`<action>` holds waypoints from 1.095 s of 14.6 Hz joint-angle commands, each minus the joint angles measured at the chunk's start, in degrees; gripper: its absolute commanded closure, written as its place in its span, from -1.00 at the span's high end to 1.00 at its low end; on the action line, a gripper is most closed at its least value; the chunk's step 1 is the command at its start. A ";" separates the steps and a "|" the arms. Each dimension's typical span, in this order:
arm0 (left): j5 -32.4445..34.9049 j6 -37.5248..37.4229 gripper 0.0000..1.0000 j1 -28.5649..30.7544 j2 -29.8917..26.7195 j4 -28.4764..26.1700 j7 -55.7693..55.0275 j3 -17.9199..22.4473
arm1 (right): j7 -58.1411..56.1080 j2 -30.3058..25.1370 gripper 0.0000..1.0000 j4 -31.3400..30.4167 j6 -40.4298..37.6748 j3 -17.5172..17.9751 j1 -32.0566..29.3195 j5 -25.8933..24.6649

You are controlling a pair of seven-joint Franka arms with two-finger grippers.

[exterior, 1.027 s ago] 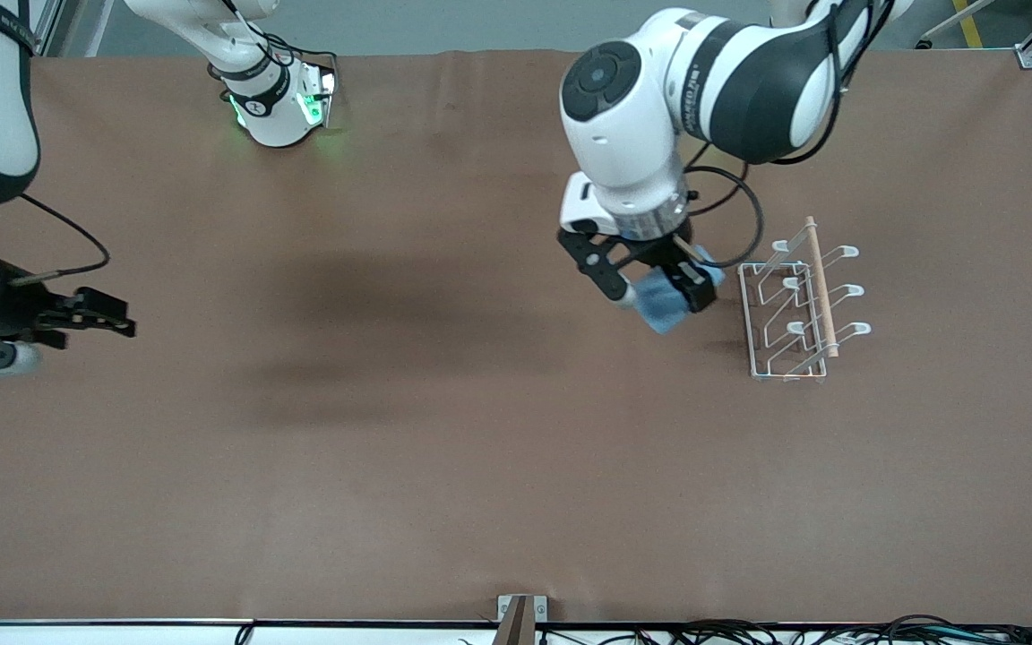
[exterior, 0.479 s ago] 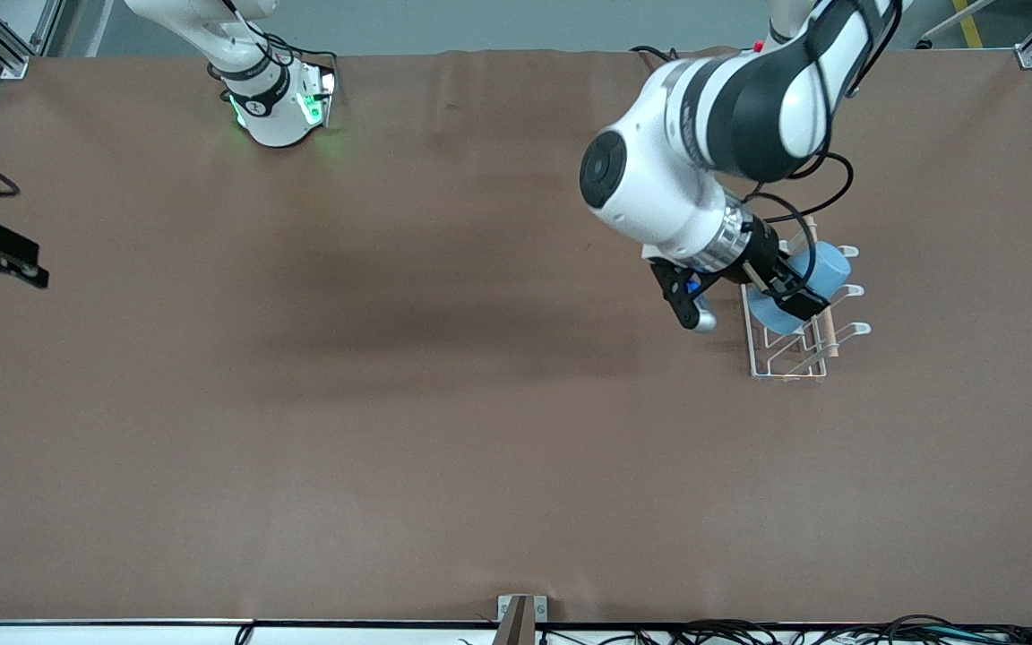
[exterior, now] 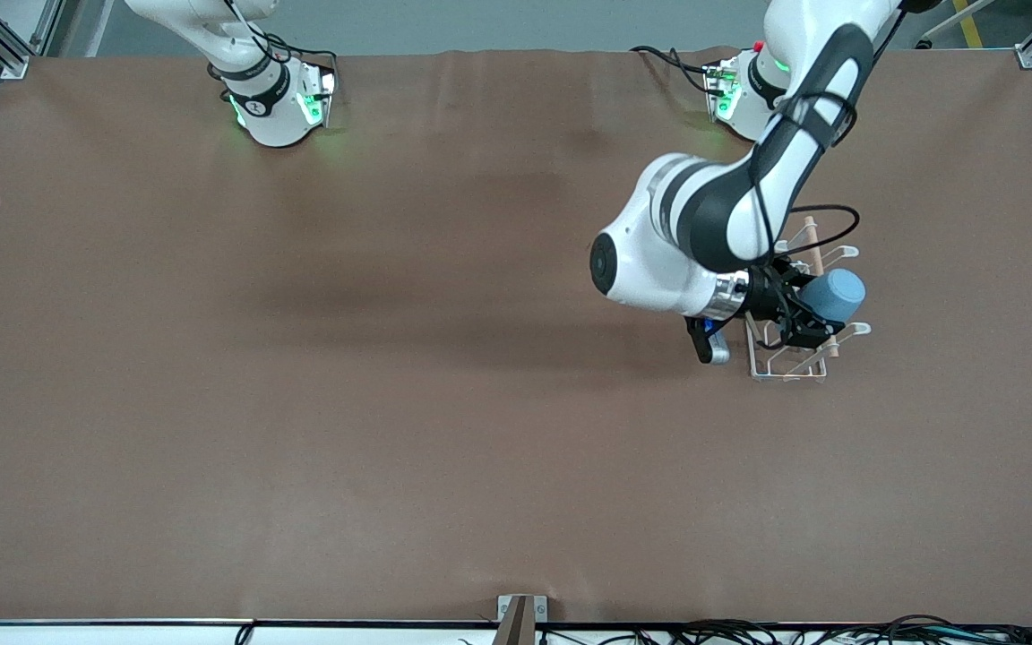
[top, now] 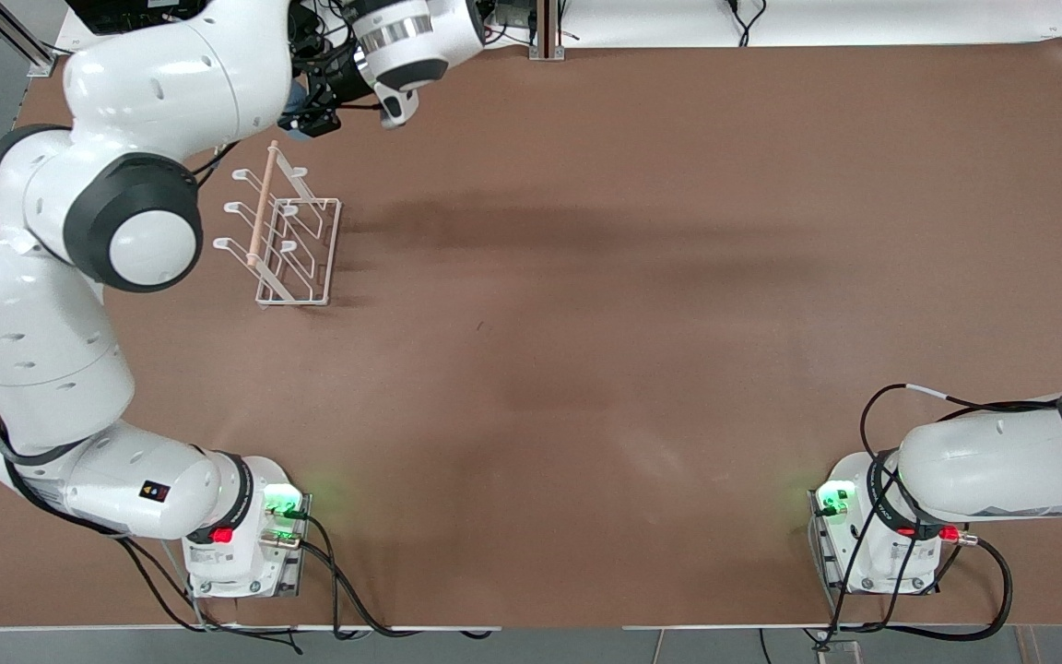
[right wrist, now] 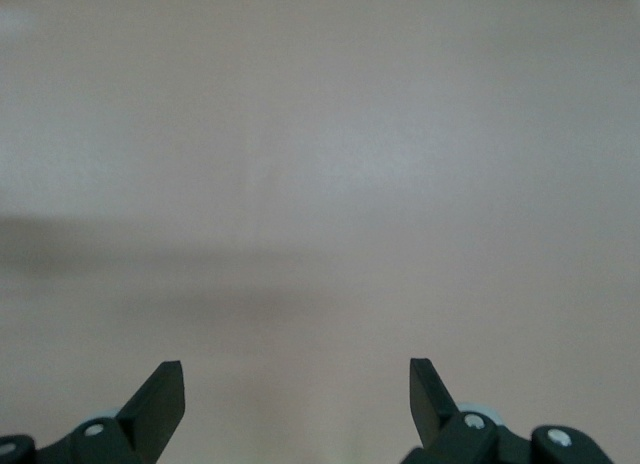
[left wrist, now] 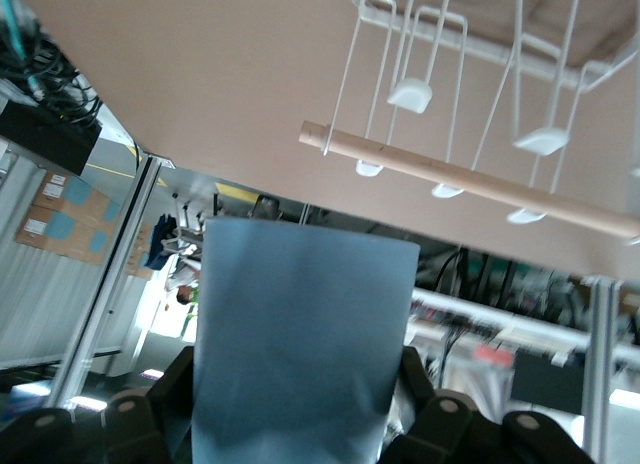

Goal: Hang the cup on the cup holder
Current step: 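Lower the cup onto a rack hook with the left gripper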

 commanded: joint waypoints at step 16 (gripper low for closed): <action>2.18 -0.24 0.08 -0.05 8.18 0.08 6.79 0.88 | 0.88 -3.69 0.99 -8.40 3.67 6.31 -7.19 -1.14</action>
